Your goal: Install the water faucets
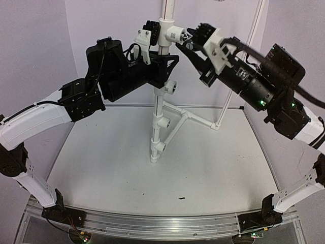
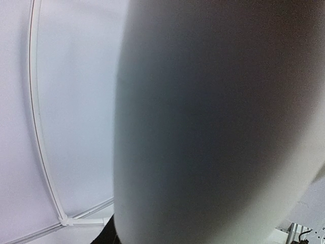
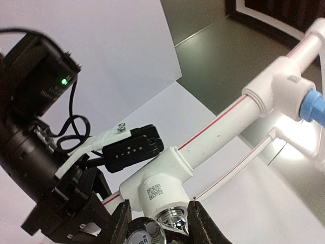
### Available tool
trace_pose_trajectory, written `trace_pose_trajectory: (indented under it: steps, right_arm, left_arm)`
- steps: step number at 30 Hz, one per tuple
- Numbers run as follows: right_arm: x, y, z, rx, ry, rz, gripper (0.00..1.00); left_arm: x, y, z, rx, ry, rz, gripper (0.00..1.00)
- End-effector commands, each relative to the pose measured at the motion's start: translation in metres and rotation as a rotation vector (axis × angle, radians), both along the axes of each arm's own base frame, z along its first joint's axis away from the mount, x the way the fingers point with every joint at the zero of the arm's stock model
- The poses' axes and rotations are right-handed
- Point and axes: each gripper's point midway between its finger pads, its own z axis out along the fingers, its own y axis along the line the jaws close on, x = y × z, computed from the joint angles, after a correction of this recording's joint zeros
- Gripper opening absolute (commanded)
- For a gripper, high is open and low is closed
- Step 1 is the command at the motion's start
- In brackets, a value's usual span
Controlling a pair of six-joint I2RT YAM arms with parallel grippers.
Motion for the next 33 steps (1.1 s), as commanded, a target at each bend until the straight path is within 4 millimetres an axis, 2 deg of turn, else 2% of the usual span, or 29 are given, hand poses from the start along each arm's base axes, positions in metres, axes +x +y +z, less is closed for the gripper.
trace_pose_trajectory:
  steps: [1,7,16,33]
  right_arm:
    - [0.039,-0.048,0.004,0.429,0.470,-0.055,0.00]
    - [0.042,-0.058,0.008,0.704,0.703,0.043,0.00]
    - [0.053,-0.058,0.005,1.024,0.956,0.155,0.00]
    - [0.060,-0.080,0.034,1.394,1.165,0.403,0.00]
  left_arm:
    - [0.002,-0.005,-0.156,0.253,0.451,0.076,0.00]
    - [0.001,-0.004,-0.153,0.248,0.449,0.073,0.00]
    - [-0.001,-0.003,-0.149,0.247,0.439,0.063,0.00]
    - [-0.002,-0.006,-0.145,0.241,0.440,0.046,0.00]
